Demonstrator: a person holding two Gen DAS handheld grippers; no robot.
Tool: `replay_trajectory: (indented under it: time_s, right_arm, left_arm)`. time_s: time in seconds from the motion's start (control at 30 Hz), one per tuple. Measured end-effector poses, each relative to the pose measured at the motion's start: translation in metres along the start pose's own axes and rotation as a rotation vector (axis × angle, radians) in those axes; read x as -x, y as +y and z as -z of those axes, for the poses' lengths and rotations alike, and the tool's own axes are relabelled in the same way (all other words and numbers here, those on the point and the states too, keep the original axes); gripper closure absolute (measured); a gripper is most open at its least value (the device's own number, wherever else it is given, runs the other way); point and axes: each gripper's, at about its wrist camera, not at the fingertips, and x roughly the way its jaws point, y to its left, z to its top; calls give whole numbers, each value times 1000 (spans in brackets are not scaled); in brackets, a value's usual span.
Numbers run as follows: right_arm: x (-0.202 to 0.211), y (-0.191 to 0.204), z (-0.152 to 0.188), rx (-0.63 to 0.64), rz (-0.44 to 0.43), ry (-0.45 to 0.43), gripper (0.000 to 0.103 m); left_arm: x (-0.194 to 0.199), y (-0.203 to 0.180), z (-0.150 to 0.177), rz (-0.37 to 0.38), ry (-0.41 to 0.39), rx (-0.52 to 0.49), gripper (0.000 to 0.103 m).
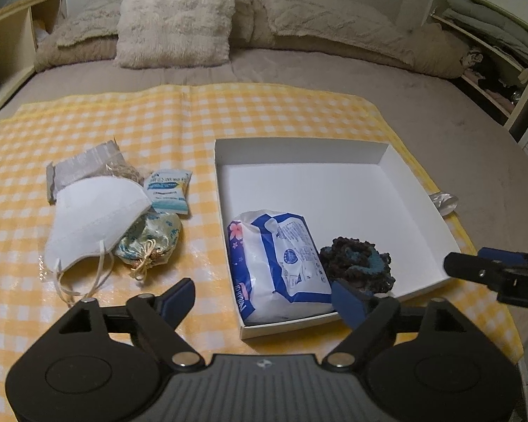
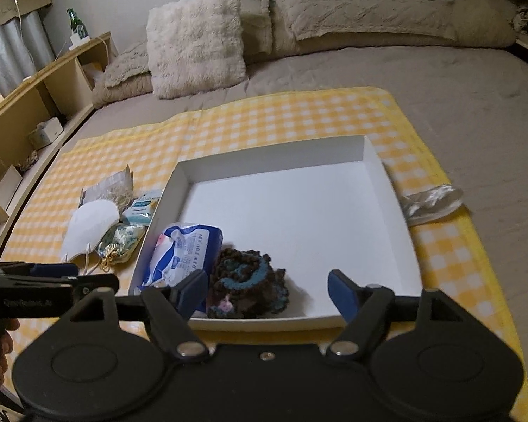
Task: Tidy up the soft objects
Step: 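Open both tools to release the wipes and coaster in the box, then move both tools back toward the remaining items on the cloth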
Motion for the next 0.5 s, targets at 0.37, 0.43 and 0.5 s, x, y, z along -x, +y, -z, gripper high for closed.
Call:
replay_trajectory:
  time_s: [0.37, 0.43, 0.5]
  right_arm:
    - [26, -10, 17, 16, 45, -89, 0]
    - [31, -8, 19, 36, 57, -111, 0]
    - [33, -5, 21, 60, 66, -118, 0]
  left_arm:
    - [17, 1, 11, -35, -86, -24, 0]
    - [19, 2, 12, -41, -92, -27, 0]
    - [22, 3, 14, -45, -98, -28, 0]
